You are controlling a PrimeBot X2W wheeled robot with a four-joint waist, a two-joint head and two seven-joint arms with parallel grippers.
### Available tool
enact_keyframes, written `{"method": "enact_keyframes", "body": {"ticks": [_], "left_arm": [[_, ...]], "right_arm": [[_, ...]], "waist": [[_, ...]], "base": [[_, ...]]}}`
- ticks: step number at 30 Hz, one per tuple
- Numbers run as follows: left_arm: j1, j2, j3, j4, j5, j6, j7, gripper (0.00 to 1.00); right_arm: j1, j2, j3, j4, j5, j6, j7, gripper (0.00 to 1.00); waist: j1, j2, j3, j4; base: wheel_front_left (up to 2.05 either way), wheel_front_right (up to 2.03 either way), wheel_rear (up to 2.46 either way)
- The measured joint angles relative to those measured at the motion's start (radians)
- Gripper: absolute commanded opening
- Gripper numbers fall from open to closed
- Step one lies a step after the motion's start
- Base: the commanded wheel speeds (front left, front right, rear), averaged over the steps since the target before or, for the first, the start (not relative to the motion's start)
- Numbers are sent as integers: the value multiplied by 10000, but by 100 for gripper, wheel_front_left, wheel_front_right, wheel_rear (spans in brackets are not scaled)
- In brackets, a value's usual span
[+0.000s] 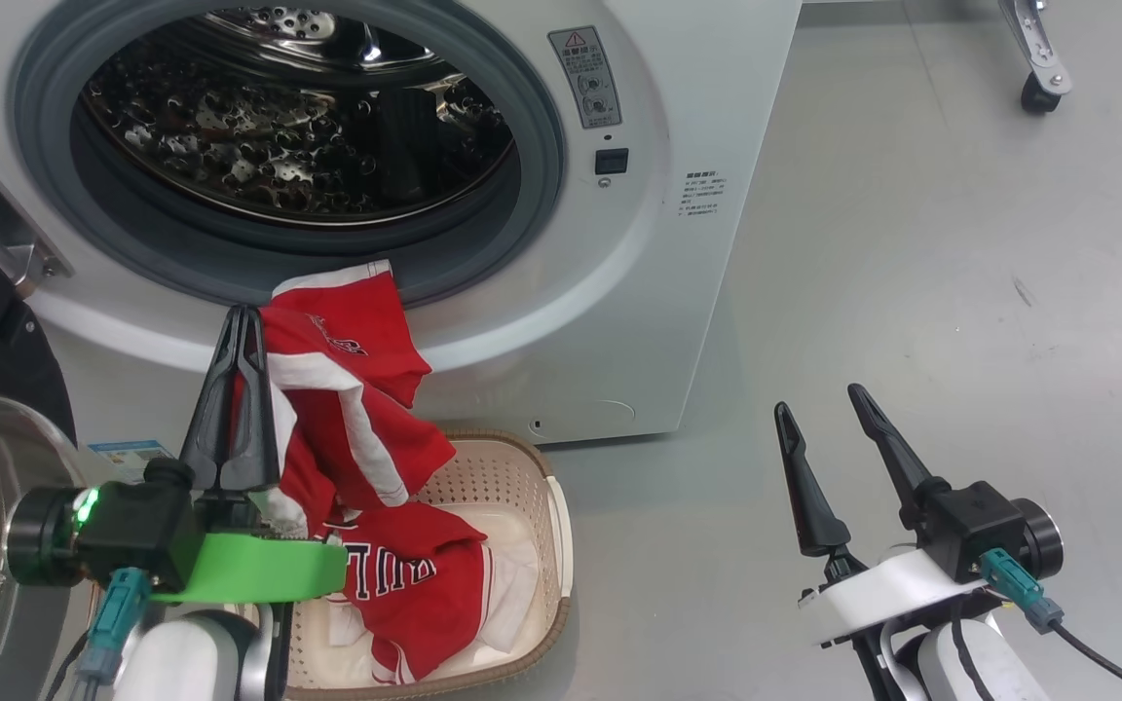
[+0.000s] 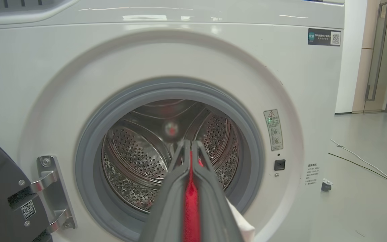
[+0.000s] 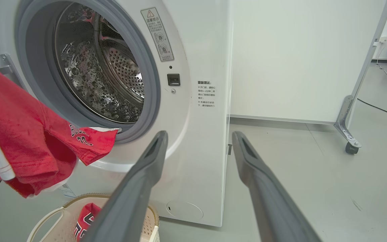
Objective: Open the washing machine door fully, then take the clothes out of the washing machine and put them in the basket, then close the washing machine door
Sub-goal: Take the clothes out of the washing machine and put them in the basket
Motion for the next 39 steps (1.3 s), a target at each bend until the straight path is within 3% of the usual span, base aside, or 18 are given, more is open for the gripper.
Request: {"method": "enact_keyframes", "body": {"ticks": [21,39], "left_arm": [[819,-61,94,1883,-809,79,328,0],[-1457,-104,420,4794,-1243,81,857,0]], "right_arm": [[-201,8,-23,-679,-188,82,0,100],[-1316,17,-15,-1197,-178,182,-2,100]], "waist": [[0,0,1495,-259],[0,0,3812,-766]], "base": [[0,0,0],[0,0,0]]}}
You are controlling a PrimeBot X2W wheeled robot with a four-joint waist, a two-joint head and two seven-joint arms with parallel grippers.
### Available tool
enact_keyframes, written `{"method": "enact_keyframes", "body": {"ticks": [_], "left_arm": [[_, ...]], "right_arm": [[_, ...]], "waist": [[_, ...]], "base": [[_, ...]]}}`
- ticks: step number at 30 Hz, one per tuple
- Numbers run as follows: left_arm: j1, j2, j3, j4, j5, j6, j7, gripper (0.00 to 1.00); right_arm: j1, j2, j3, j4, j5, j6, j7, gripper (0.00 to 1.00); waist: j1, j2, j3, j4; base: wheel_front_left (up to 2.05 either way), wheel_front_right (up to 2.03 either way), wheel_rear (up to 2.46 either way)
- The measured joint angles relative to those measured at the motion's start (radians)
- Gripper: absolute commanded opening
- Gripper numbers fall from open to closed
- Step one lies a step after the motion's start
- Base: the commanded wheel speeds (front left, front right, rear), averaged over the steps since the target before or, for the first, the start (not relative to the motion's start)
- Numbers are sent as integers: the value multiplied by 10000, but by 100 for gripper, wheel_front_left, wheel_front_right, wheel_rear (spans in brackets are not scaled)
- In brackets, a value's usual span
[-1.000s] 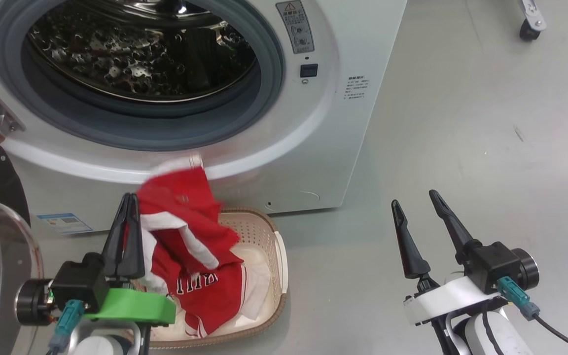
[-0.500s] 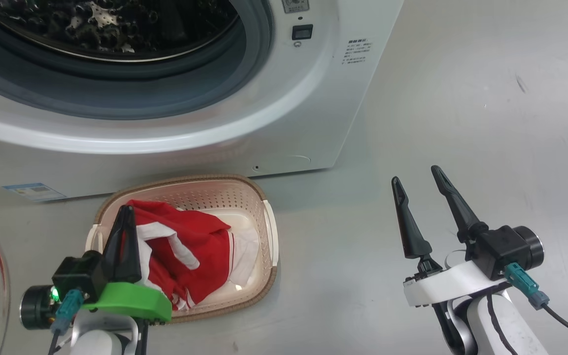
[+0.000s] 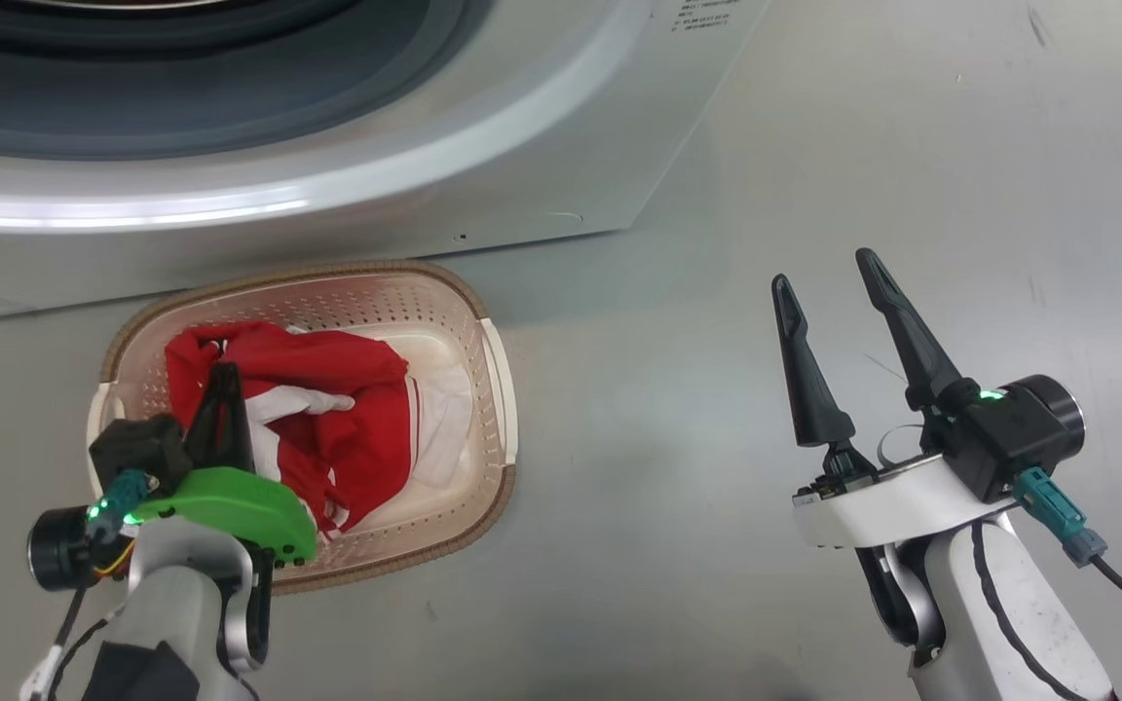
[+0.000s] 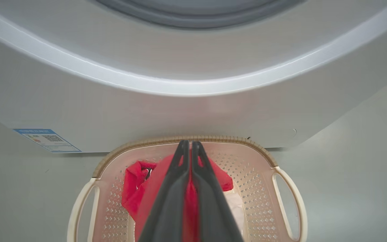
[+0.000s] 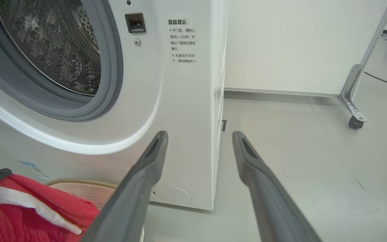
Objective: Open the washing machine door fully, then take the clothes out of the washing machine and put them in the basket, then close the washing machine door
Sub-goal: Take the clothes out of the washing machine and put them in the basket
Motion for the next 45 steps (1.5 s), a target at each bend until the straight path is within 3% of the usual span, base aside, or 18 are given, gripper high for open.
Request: {"method": "enact_keyframes", "body": {"ticks": [13,28,29,31,32,45], "left_arm": [[-2105,50,61,2671,-213,-25,698,0],[-3172,42,224,4707,-364,-305,1022,0],[-3242,40,232,4943,-372,-364,943,3],[-3262,29,263,5141,-489,-368,849,74],[-3266,29,270,5248,-531,-372,775,100],[-3262,-19,320,5668,-621,-832,-767,100]], "right_arm": [[-783,12,134,-50,197,79,0,100],[-1003,13,150,75,303,65,0,100],[-1032,13,130,155,303,65,0,100],[-1057,12,115,211,303,65,0,100],[-1069,12,117,222,305,65,0,100],[-1148,12,6,593,414,-23,0,100]], "waist": [[0,0,1415,-402],[0,0,1755,-564],[0,0,1716,-554],[0,0,1645,-539],[0,0,1604,-529],[0,0,645,-343]], "base": [[0,0,0],[0,0,0],[0,0,0],[0,0,0],[0,0,0],[0,0,0]]}}
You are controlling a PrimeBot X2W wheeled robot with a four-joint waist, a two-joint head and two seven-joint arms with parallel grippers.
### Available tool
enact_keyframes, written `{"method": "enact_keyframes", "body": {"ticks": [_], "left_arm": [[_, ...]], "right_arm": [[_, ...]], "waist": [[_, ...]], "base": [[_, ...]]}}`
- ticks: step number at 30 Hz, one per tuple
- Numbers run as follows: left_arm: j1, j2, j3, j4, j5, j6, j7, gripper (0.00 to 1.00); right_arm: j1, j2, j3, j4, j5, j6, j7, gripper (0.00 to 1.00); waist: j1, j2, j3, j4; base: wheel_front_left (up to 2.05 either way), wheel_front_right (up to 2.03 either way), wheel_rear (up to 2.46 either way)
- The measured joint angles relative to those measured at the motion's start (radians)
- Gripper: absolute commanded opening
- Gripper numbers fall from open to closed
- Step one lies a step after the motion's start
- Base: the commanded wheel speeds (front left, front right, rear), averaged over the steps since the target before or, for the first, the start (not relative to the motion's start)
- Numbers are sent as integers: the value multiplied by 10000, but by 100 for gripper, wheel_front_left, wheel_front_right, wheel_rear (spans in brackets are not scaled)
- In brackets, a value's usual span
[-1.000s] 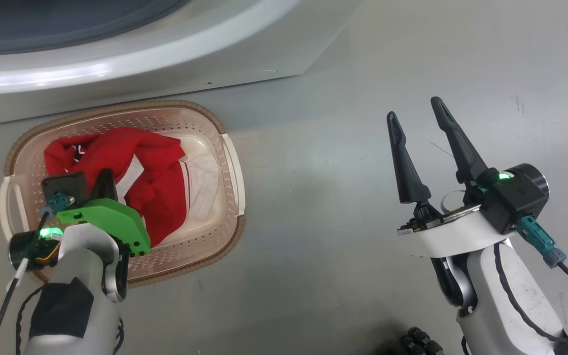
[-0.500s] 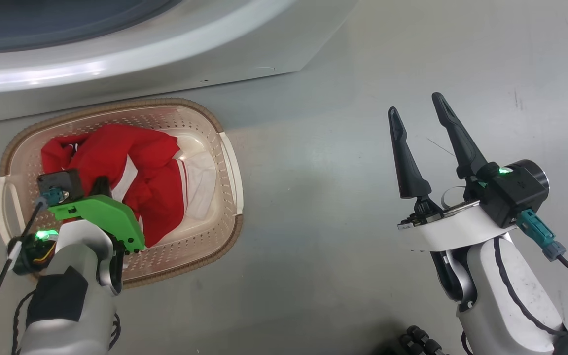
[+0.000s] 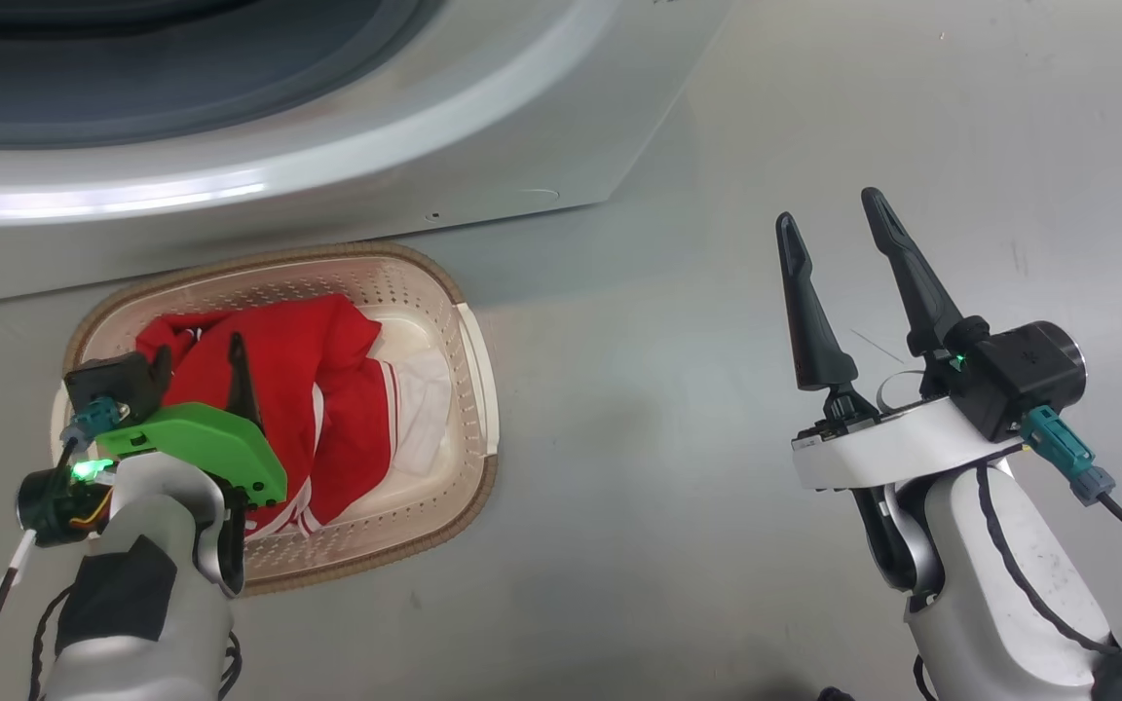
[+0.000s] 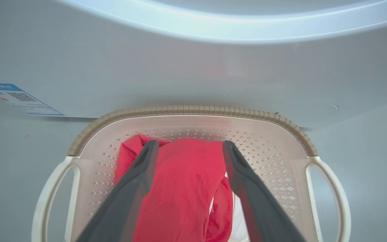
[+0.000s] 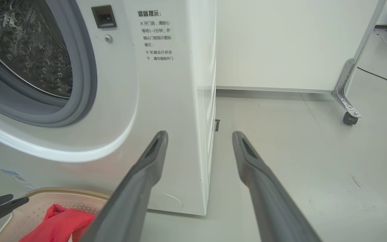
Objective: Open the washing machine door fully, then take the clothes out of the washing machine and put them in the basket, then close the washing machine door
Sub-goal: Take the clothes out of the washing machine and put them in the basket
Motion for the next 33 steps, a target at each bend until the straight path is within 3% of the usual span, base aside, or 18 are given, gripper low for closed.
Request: {"method": "enact_keyframes", "body": {"ticks": [16,24,33], "left_arm": [[484,-84,-230,-1406,105,-382,-437,100],[782,-105,-205,-3963,625,-401,-435,100],[1619,-107,-261,-5630,918,-397,-437,100]], "right_arm": [[662,0,-384,378,-77,-38,0,100],[1035,0,-462,464,-150,-77,0,100],[1319,2,-537,518,-228,-75,0,100]], "waist": [[0,0,-1524,508],[0,0,-2321,980],[0,0,-3138,1289]], "base": [[0,0,0],[0,0,0],[0,0,0]]}}
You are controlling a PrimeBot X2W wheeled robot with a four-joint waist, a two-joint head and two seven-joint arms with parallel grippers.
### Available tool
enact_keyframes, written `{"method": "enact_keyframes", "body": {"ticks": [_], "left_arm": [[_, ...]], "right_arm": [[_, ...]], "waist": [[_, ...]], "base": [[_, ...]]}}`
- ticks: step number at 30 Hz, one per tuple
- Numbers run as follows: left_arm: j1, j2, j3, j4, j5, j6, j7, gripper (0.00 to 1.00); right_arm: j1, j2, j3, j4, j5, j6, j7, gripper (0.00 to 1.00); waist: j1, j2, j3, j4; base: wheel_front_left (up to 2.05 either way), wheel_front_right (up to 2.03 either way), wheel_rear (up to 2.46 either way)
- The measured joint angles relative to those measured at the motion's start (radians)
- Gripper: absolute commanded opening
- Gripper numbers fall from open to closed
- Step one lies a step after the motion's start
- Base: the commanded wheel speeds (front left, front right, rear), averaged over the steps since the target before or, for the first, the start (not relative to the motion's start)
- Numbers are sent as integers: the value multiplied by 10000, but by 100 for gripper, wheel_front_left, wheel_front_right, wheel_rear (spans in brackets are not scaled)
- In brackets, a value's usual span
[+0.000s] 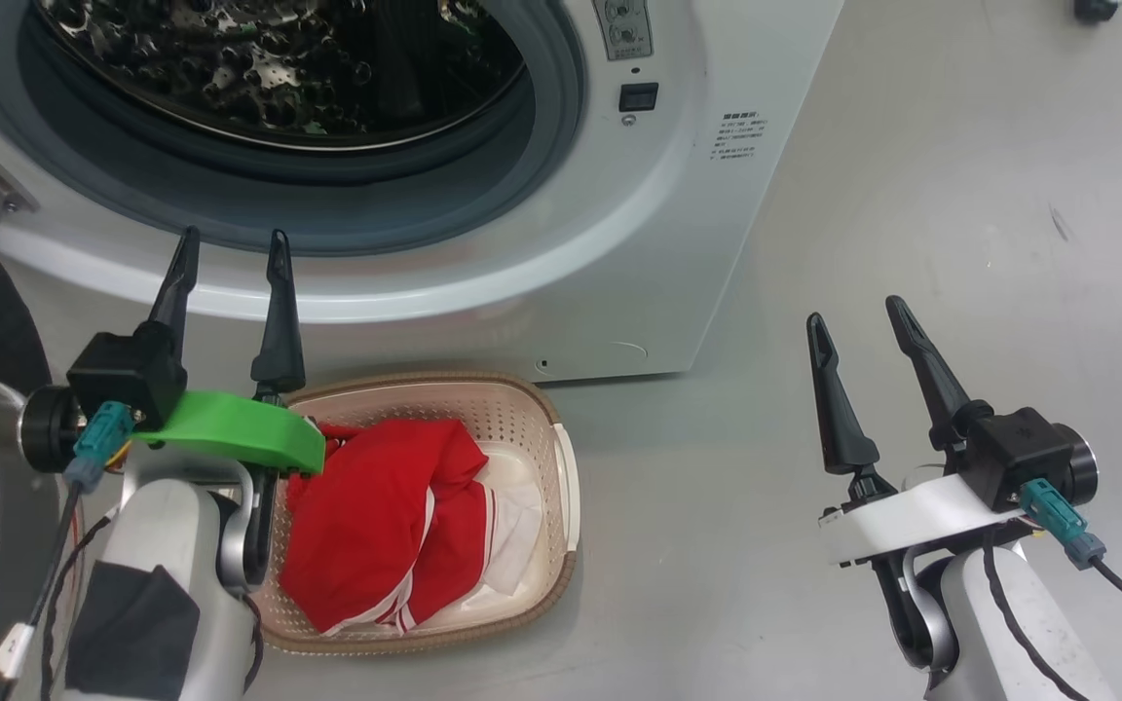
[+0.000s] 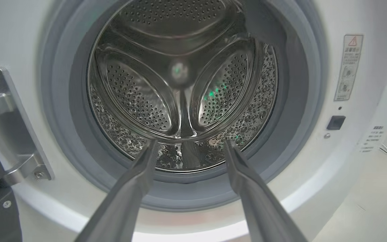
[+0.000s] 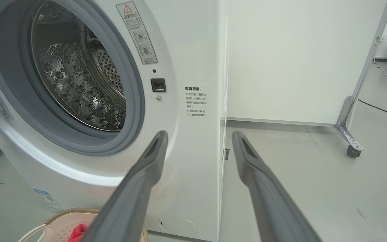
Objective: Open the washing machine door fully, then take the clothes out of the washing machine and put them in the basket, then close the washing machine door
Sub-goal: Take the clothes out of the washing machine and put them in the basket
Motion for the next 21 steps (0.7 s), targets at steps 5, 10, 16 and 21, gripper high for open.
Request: {"method": "enact_keyframes", "body": {"ticks": [5,10,16,21], "left_arm": [[745,0,-92,-512,59,92,0,100],[1682,6,-253,-782,59,171,2,100],[2652,13,-353,-1160,58,341,2,100],[3245,19,-464,-1501,58,385,2,100]], "right_arm": [[273,0,-33,63,0,0,0,100],[575,2,-44,109,0,-2,0,100],[982,6,-94,142,2,-12,2,100],[1314,13,-201,136,8,-105,2,100]], "waist": [[0,0,-439,104],[0,0,-854,148],[0,0,-1295,151],[0,0,-1617,140]], "base": [[0,0,0],[0,0,0],[0,0,0],[0,0,0]]}}
